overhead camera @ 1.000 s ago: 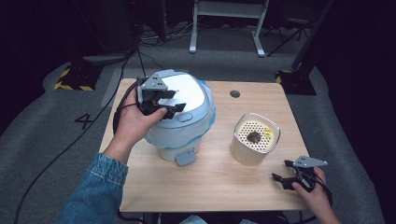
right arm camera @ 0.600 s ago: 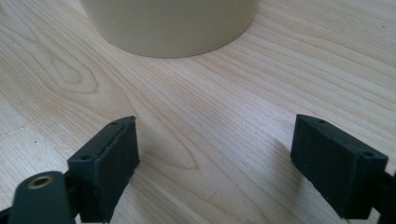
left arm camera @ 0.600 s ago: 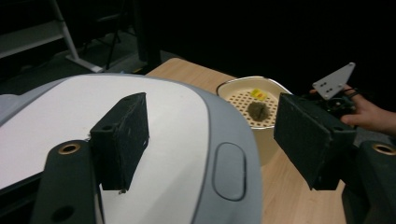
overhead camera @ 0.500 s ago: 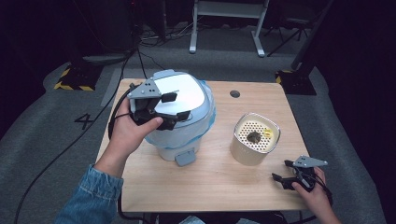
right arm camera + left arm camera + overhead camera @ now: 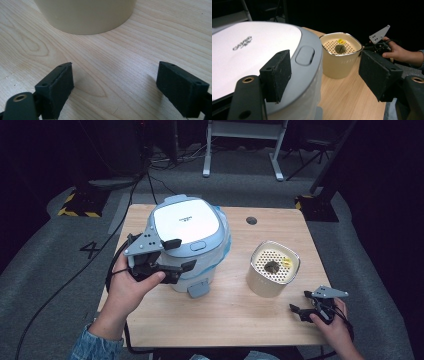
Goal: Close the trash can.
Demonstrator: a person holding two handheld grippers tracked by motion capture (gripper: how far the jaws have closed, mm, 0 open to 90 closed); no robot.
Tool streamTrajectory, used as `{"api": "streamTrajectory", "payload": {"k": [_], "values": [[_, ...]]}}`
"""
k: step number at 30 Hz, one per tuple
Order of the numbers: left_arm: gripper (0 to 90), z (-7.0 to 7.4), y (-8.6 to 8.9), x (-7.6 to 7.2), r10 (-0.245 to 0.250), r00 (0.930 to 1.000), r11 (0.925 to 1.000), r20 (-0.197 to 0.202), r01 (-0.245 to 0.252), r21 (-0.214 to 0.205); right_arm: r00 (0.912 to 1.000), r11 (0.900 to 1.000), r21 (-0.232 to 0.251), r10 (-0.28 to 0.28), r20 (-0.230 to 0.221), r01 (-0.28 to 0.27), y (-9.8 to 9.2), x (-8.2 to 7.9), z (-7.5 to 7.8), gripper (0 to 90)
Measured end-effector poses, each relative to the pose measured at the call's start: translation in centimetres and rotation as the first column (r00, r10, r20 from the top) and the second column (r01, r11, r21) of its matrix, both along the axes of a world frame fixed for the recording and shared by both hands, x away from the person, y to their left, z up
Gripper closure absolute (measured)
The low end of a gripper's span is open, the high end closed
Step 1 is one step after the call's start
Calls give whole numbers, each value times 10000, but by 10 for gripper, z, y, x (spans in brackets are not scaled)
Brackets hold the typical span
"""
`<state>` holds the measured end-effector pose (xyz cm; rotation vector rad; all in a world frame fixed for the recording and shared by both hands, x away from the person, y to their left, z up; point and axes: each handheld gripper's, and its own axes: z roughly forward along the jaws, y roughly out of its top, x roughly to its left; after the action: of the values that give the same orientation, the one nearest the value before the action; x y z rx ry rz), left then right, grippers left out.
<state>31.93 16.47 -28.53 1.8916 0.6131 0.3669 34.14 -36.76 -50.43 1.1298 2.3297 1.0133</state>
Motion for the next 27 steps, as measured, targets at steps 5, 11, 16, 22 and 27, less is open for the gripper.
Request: {"api": "streamTrajectory", "payload": {"k": [5,11,16,22,27], "values": [[269,-17,7,-8,262,9997,9996,35,-262,-69,10000,10000,-18,-45,0,45,2,1,0,140],[272,-32,14,-20,524,9986,9986,76,-523,-54,9999,9999,-5,-102,-22,102,4,3,0,137],[273,-45,18,-30,634,9979,9977,88,-636,230,10000,10000,-8,-92,-21,92,4,3,0,137],[271,-68,25,-33,949,9953,9945,-195,-940,457,10000,10000,-5,-96,-17,96,4,3,0,136],[271,-87,33,-32,1285,9907,9906,-440,-1262,528,10000,10000,-9,-94,-19,94,4,3,0,137]]}}
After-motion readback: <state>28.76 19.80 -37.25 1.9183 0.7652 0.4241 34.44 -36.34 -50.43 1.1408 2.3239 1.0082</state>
